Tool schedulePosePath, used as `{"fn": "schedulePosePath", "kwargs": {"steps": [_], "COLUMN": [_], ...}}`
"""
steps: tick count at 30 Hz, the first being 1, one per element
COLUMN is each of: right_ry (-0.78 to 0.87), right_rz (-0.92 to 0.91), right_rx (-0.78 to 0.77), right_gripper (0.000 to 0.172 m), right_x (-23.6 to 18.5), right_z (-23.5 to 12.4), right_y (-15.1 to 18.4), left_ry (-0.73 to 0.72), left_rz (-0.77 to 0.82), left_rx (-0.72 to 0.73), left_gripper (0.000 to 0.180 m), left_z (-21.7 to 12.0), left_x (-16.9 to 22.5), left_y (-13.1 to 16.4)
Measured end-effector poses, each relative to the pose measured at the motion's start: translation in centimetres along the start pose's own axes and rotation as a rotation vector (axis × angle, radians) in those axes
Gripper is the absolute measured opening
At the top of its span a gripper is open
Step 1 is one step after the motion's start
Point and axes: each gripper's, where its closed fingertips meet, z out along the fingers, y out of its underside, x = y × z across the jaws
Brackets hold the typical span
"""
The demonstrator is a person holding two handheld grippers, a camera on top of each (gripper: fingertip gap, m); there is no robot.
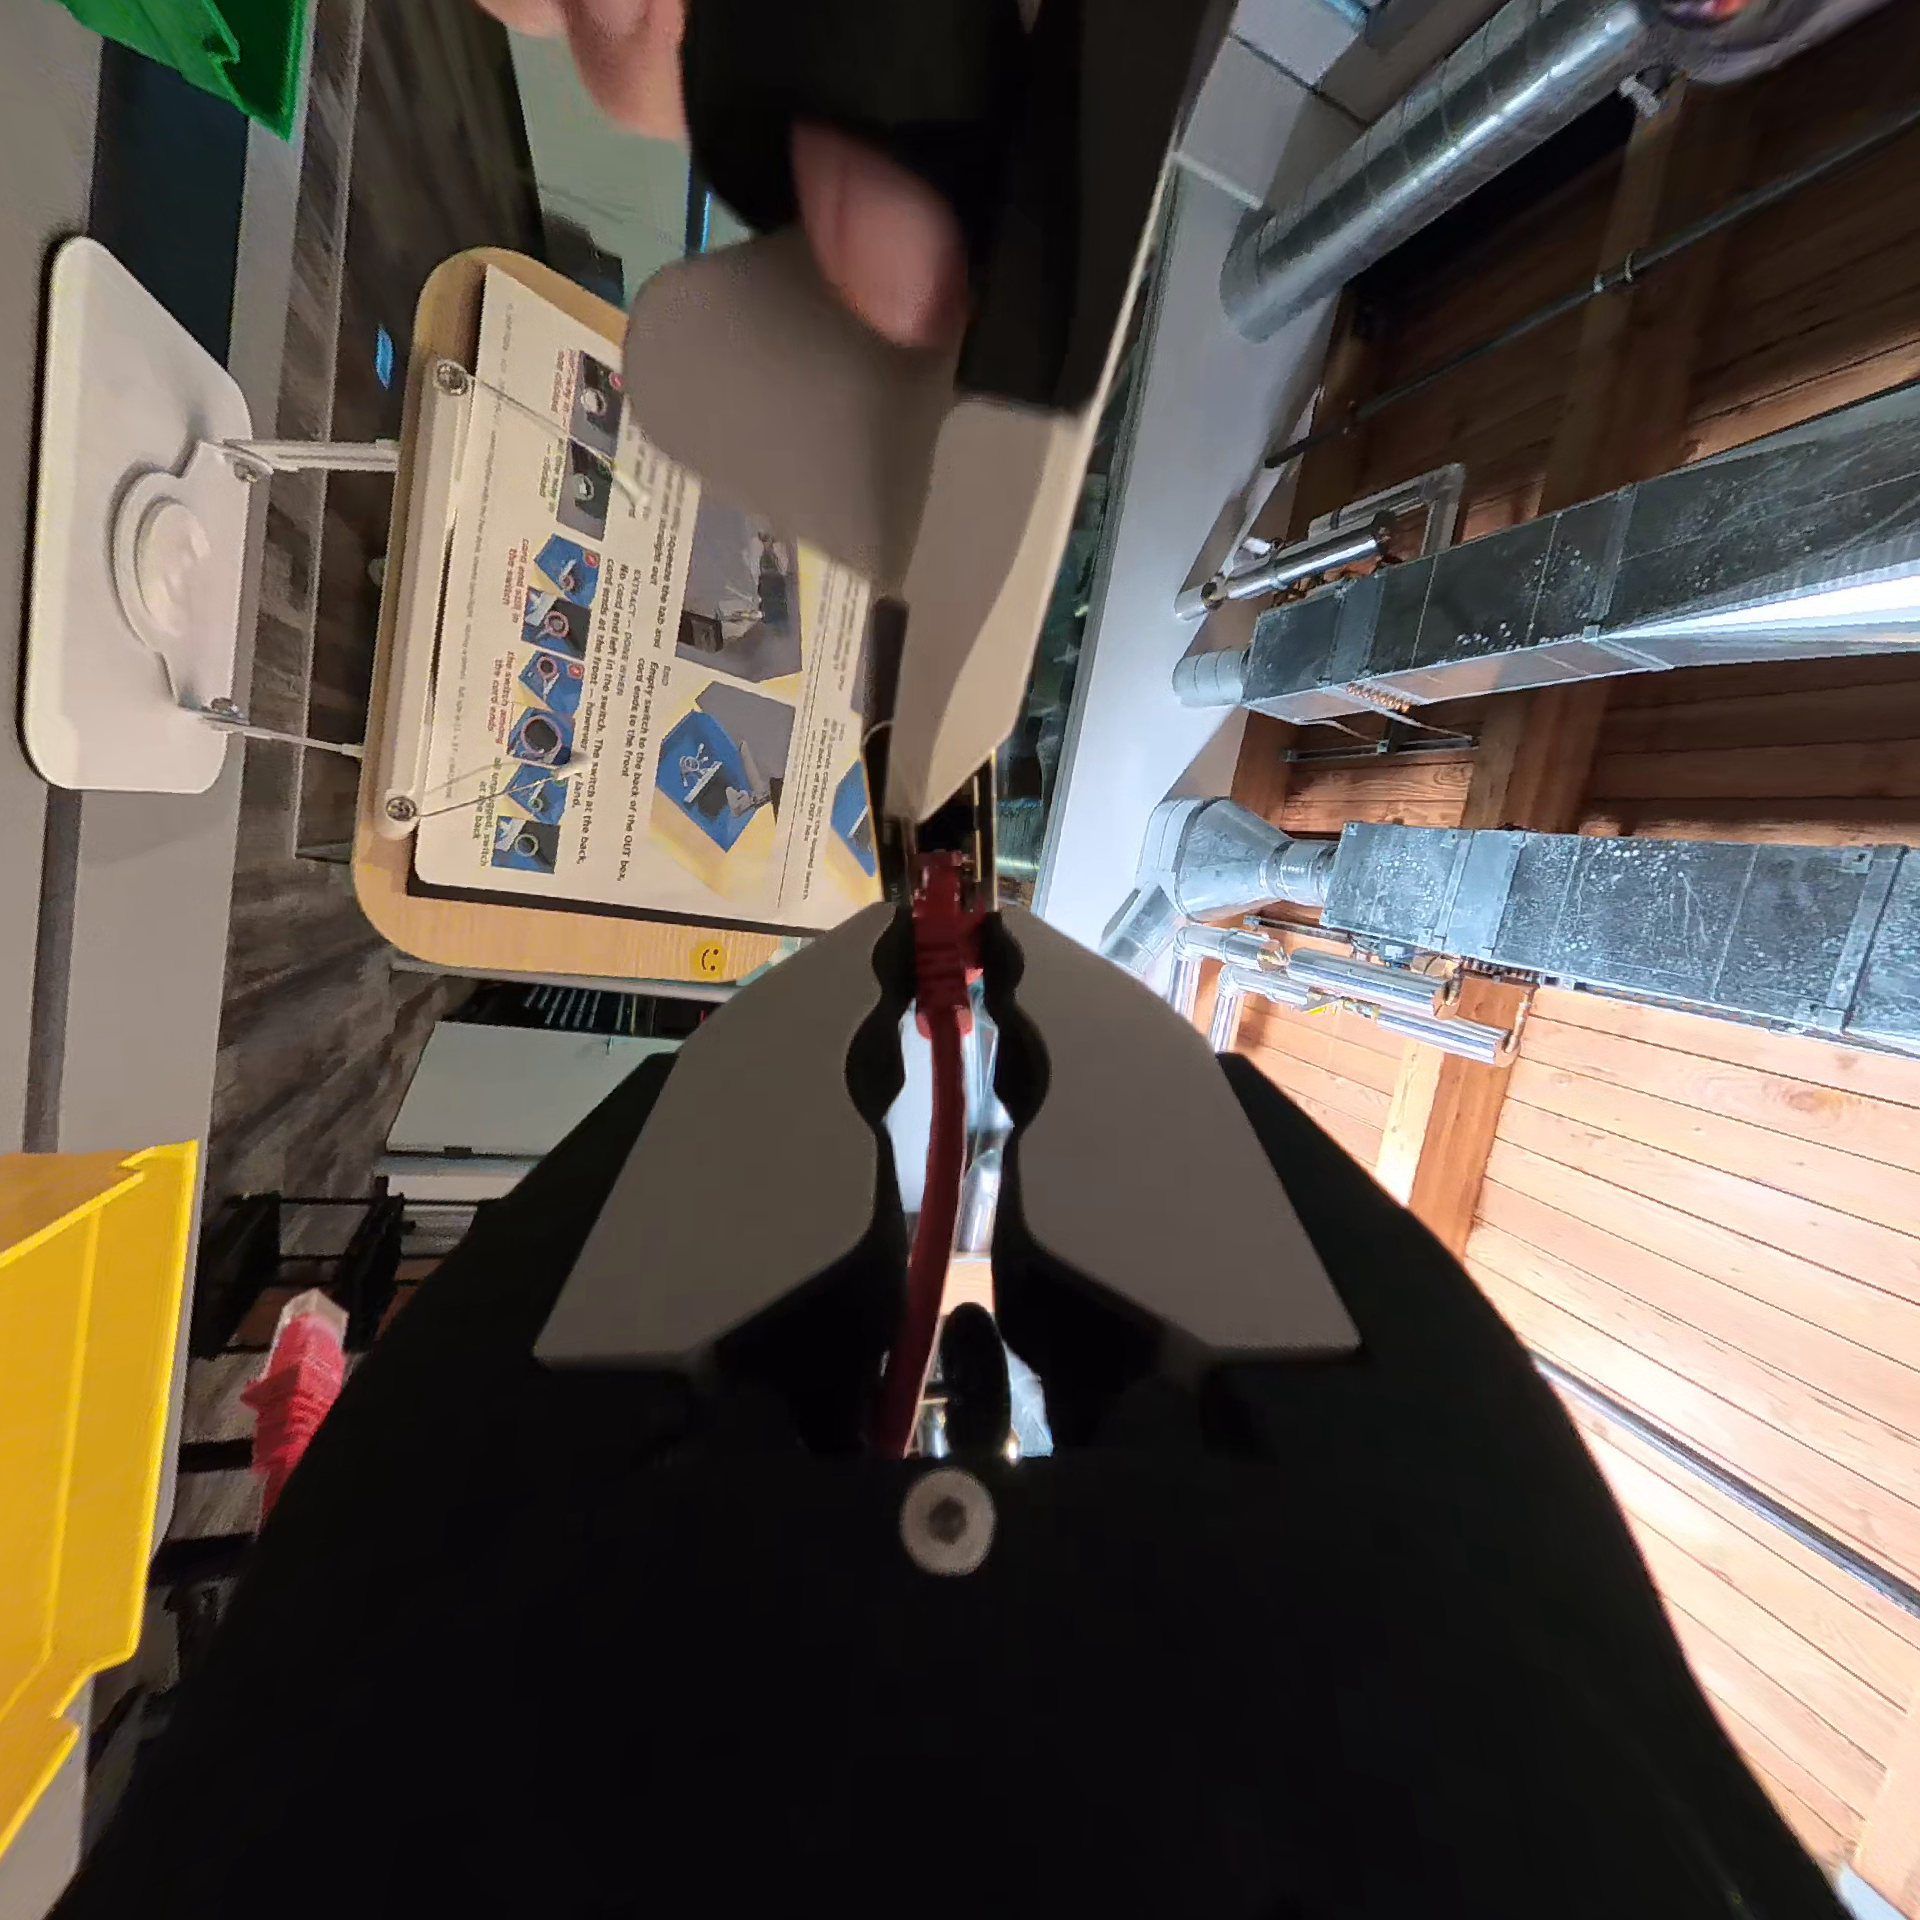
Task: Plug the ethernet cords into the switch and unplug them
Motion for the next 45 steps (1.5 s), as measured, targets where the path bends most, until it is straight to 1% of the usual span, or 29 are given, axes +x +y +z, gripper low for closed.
{"fn": "schedulePosePath", "kwargs": {"steps": [2, 5, 6, 7, 9, 12, 14, 15, 18, 19, 20, 22, 23, 24, 26, 29, 31, 33, 36, 41, 43, 45], "right_ry": [-0.012, -0.056, -0.061, -0.043, -0.024, -0.048, -0.058, -0.071, -0.098, -0.105, -0.114, -0.113, -0.106, -0.095, -0.094, -0.088, -0.088, -0.090, -0.094, -0.107, -0.117, -0.117], "right_rz": [0.018, 0.091, 0.110, 0.127, 0.157, 0.183, 0.199, 0.215, 0.261, 0.274, 0.292, 0.289, 0.275, 0.256, 0.234, 0.236, 0.256, 0.262, 0.302, 0.445, 0.497, 0.495], "right_rx": [0.033, 0.158, 0.200, 0.226, 0.269, 0.351, 0.377, 0.393, 0.433, 0.436, 0.447, 0.448, 0.449, 0.443, 0.439, 0.462, 0.490, 0.514, 0.507, 0.397, 0.386, 0.390], "right_gripper": [0.013, 0.013, 0.013, 0.013, 0.013, 0.013, 0.013, 0.013, 0.013, 0.013, 0.013, 0.013, 0.013, 0.013, 0.013, 0.013, 0.013, 0.013, 0.013, 0.014, 0.014, 0.014], "right_x": [0.1, 0.2, 0.4, 0.9, 1.7, 2.2, 2.3, 2.3, 2.3, 2.3, 2.3, 2.4, 2.5, 2.5, 2.3, 2.5, 2.7, 2.8, 2.9, 3.8, 4.4, 4.9], "right_z": [-0.3, -1.3, -1.8, -2.2, -2.9, -3.8, -4.1, -4.2, -4.5, -4.6, -4.7, -4.7, -4.8, -4.7, -4.8, -5.0, -5.2, -5.5, -5.4, -4.2, -4.0, -4.0], "right_y": [0.0, -1.2, -1.7, -2.1, -2.8, -4.1, -4.5, -4.8, -5.4, -5.5, -5.6, -5.6, -5.5, -5.4, -5.4, -5.7, -5.9, -6.0, -5.7, -4.1, -4.0, -4.0], "left_ry": [0.119, 0.283, 0.318, 0.360, 0.467, 0.632, 0.705, 0.719, 0.701, 0.695, 0.704, 0.729, 0.727, 0.708, 0.695, 0.752, 0.798, 0.809, 0.794, 0.729, 0.721, 0.731], "left_rz": [-0.024, 0.002, 0.005, -0.010, -0.062, -0.144, -0.169, -0.154, -0.082, -0.078, -0.089, -0.120, -0.116, -0.109, -0.112, -0.142, -0.153, -0.141, -0.126, -0.277, -0.340, -0.402], "left_rx": [0.021, 0.062, 0.070, 0.081, 0.122, 0.235, 0.290, 0.292, 0.292, 0.297, 0.295, 0.288, 0.288, 0.286, 0.265, 0.291, 0.308, 0.300, 0.258, 0.204, 0.195, 0.198], "left_gripper": [0.071, 0.077, 0.083, 0.089, 0.094, 0.094, 0.087, 0.082, 0.079, 0.074, 0.074, 0.074, 0.074, 0.079, 0.079, 0.078, 0.073, 0.073, 0.073, 0.073, 0.073, 0.073], "left_z": [-0.9, -2.4, -2.8, -3.0, -3.5, -4.7, -5.4, -5.4, -5.1, -5.1, -5.2, -5.3, -5.3, -5.1, -4.9, -5.6, -6.0, -6.1, -5.9, -4.9, -4.8, -5.0], "left_x": [0.7, 1.7, 1.9, 2.2, 3.0, 4.5, 5.3, 5.6, 6.3, 6.2, 6.2, 6.3, 6.4, 6.3, 6.1, 6.4, 6.9, 7.2, 7.3, 6.2, 6.0, 6.0], "left_y": [-0.6, -0.9, -0.8, -0.8, -0.8, -2.0, -2.7, -2.6, -2.1, -2.2, -2.2, -2.3, -2.3, -2.3, -2.1, -2.5, -2.7, -2.7, -2.6, -4.0, -4.4, -5.0]}}
